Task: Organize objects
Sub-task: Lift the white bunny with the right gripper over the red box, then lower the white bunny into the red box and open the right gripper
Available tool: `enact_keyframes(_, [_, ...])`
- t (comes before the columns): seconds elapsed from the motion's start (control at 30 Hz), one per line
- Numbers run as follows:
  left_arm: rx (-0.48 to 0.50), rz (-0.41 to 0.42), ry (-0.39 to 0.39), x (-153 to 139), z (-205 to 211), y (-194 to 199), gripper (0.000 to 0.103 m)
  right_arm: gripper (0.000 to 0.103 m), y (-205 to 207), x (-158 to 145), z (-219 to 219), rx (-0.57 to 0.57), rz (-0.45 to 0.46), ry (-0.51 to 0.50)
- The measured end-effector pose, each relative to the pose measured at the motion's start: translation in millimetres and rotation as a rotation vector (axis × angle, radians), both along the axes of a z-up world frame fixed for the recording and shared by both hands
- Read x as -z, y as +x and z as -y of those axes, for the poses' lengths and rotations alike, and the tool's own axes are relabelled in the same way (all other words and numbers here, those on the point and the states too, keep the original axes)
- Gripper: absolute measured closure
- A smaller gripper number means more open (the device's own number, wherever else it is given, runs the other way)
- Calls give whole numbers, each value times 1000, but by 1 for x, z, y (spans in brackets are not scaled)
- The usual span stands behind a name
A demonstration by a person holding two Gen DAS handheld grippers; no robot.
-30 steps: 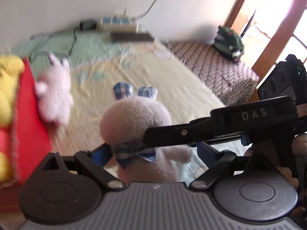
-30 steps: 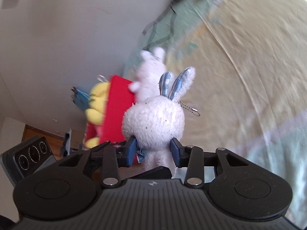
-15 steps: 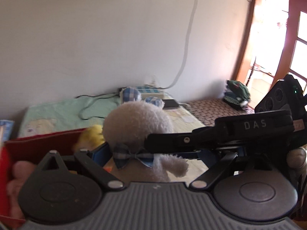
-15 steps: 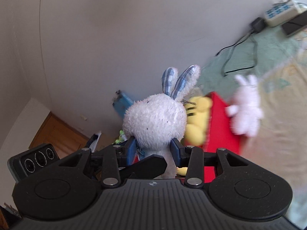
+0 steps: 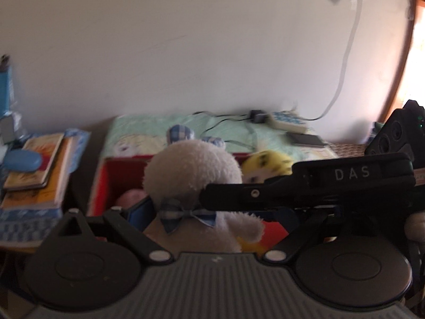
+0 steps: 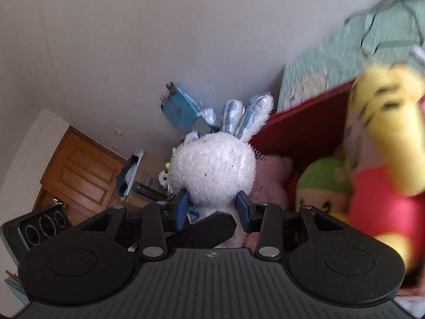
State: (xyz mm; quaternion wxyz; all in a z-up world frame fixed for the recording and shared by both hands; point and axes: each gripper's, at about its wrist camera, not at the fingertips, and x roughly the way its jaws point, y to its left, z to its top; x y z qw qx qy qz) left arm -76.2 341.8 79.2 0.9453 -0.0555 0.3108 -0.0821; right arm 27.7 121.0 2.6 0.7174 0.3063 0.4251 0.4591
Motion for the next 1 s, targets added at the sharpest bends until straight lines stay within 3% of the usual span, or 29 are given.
enact_keyframes(0.17, [-60,-56,17,24,-32,4,14,61,5,16,-36,13,5,-59])
enact_keyframes(0.3, [-80,-81,31,34,-43,7,14,63,11,30,-45,26,-61,-58])
enact_keyframes(0.53, [-58,-116,11,42,-55,4,13,62,3,24,-33,43,-22,-89])
enact_keyframes(0.7, [-46,-102,75,41,-47,0,12,61,-7,14,-23,46,37,-128])
enact_keyframes(0.83, [-13,-108,87,42,-41,1,12,69,-10,8,-28,-7,58,-122])
enact_keyframes(1.0, [0,-125,114,48,-35,5,12,77,-6,10,-48,3,105,-224])
